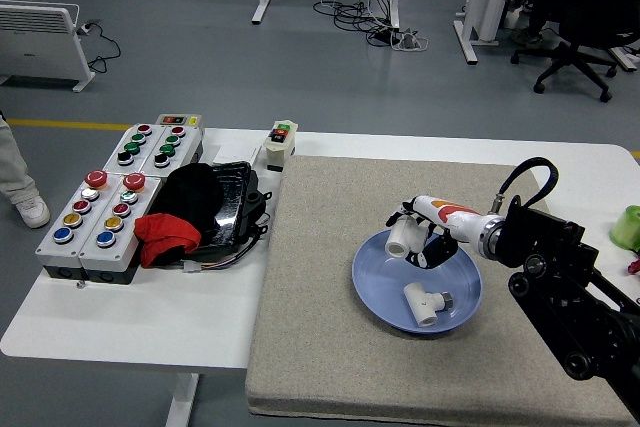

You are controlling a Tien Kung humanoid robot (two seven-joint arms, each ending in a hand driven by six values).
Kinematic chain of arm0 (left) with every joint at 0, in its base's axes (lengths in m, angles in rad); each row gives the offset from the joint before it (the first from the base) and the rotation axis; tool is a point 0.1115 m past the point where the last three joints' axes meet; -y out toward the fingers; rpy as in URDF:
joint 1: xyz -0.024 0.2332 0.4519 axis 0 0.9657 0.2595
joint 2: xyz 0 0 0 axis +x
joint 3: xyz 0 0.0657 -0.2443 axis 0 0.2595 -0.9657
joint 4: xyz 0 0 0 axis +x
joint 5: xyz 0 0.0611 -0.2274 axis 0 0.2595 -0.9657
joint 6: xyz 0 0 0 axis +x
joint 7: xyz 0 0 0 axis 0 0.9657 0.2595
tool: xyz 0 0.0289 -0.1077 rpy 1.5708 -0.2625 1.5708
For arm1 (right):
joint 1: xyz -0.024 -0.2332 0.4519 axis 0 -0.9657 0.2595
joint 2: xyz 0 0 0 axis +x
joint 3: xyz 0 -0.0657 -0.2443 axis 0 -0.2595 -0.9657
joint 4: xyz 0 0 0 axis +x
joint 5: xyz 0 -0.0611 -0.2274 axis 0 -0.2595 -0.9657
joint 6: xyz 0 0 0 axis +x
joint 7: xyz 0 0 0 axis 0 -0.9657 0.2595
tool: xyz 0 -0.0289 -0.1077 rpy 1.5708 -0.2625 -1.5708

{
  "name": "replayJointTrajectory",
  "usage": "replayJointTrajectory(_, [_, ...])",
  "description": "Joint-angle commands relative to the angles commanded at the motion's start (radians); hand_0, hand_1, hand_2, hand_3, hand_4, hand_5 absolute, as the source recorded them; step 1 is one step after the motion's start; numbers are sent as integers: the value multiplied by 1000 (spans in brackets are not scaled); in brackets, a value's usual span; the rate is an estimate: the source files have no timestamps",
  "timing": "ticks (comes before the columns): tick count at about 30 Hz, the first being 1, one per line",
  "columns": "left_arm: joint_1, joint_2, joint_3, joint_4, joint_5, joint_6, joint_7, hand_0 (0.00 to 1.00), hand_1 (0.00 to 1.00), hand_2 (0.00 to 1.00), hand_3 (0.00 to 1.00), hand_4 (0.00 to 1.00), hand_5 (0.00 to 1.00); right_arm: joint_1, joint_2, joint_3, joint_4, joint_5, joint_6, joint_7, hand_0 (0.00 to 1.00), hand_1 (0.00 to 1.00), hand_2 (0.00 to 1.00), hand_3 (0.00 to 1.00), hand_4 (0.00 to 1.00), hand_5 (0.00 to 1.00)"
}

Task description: Pick pipe place plate twice

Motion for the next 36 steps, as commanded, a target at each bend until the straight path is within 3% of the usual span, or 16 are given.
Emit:
replayJointTrajectory(5, [4, 0, -9, 0, 13, 0, 5, 625, 578, 582, 594, 283, 998, 3, 8, -36, -25, -18, -4, -6, 886, 825, 980, 938, 641, 109])
replayJointTrajectory(6, [4, 0, -9, 0, 14, 0, 5, 625, 578, 583, 595, 283, 998, 3, 8, -37, -26, -19, -5, -6, 972, 929, 998, 998, 786, 203])
replayJointTrajectory(13, [9, 1, -15, -1, 25, 0, 8, 626, 578, 583, 594, 281, 998, -5, 8, -31, -35, -16, -21, 0, 998, 947, 998, 998, 823, 222])
replayJointTrajectory(20, [14, 1, -18, -1, 31, -2, 8, 626, 577, 584, 595, 281, 998, -34, -2, 63, 27, -19, -42, -3, 997, 945, 998, 998, 814, 231])
replayJointTrajectory(23, [13, 2, -12, -2, 26, -3, 5, 626, 577, 584, 595, 281, 998, -56, -23, 131, 74, 1, -76, -3, 997, 945, 998, 998, 814, 231])
replayJointTrajectory(24, [13, 3, -11, -2, 25, -3, 4, 626, 578, 583, 594, 281, 998, -63, -30, 159, 90, 13, -89, -4, 947, 903, 998, 998, 734, 207])
replayJointTrajectory(27, [10, 4, -10, -2, 25, -4, 4, 626, 578, 583, 594, 281, 998, -101, -69, 232, 148, 110, -172, -7, 947, 903, 998, 998, 734, 207])
replayJointTrajectory(29, [9, 3, -11, -2, 26, -4, 4, 626, 578, 583, 594, 281, 998, -116, -82, 256, 164, 154, -198, -8, 947, 903, 998, 998, 734, 207])
replayJointTrajectory(30, [8, 3, -11, -2, 29, -4, 5, 626, 577, 583, 595, 282, 998, -140, -98, 289, 191, 199, -228, -6, 899, 865, 982, 936, 600, 239])
replayJointTrajectory(35, [7, 2, -16, -1, 36, -5, 6, 626, 577, 583, 595, 282, 998, -222, -137, 386, 284, 399, -294, -7, 899, 865, 982, 936, 600, 239])
replayJointTrajectory(36, [7, 1, -16, -1, 36, -5, 6, 625, 577, 583, 595, 282, 998, -240, -143, 405, 308, 445, -304, -12, 878, 843, 956, 916, 572, 327])
